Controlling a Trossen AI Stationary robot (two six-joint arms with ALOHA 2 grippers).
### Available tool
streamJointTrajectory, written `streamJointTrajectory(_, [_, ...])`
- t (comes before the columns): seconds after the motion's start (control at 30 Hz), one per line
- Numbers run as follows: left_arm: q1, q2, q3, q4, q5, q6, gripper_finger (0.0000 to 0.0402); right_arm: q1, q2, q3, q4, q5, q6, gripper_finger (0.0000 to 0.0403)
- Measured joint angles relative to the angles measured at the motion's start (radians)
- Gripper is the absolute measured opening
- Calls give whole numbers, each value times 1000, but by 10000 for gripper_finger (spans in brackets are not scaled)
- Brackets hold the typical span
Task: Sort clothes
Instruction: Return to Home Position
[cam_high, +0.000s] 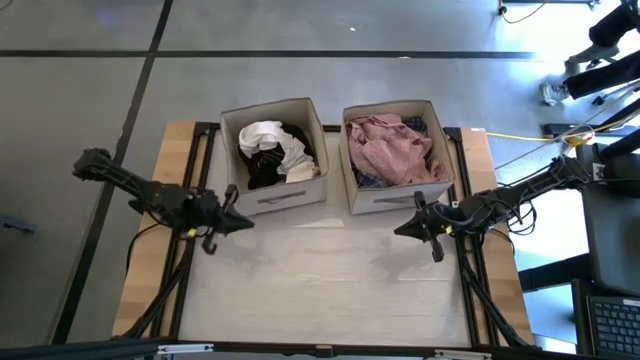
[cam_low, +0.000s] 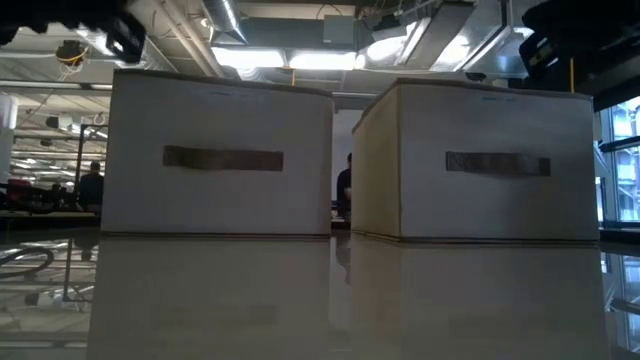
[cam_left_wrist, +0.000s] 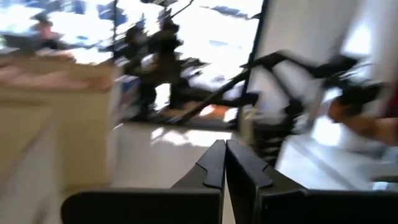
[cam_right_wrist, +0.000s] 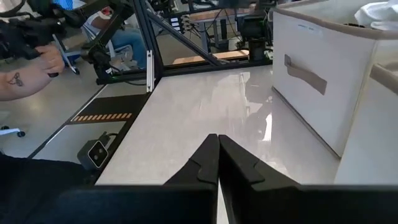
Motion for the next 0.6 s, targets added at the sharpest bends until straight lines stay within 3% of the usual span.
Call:
streamJointTrajectory(0.17, [-23, -5, 0, 60, 177, -9, 1, 0, 0, -8, 0, 0, 1, 12])
streamJointTrajectory(0.3, [-37, 4, -52, 48, 185, -81, 1, 0, 1, -8, 3, 0, 3, 12])
streamJointTrajectory(0.43, [-36, 1, -127, 61, 81, -135, 1, 0, 0, -8, 16, -1, 3, 12])
streamJointTrajectory(0.6, [-36, -6, -172, 64, -140, -102, 1, 0, 0, -8, 22, -1, 3, 12])
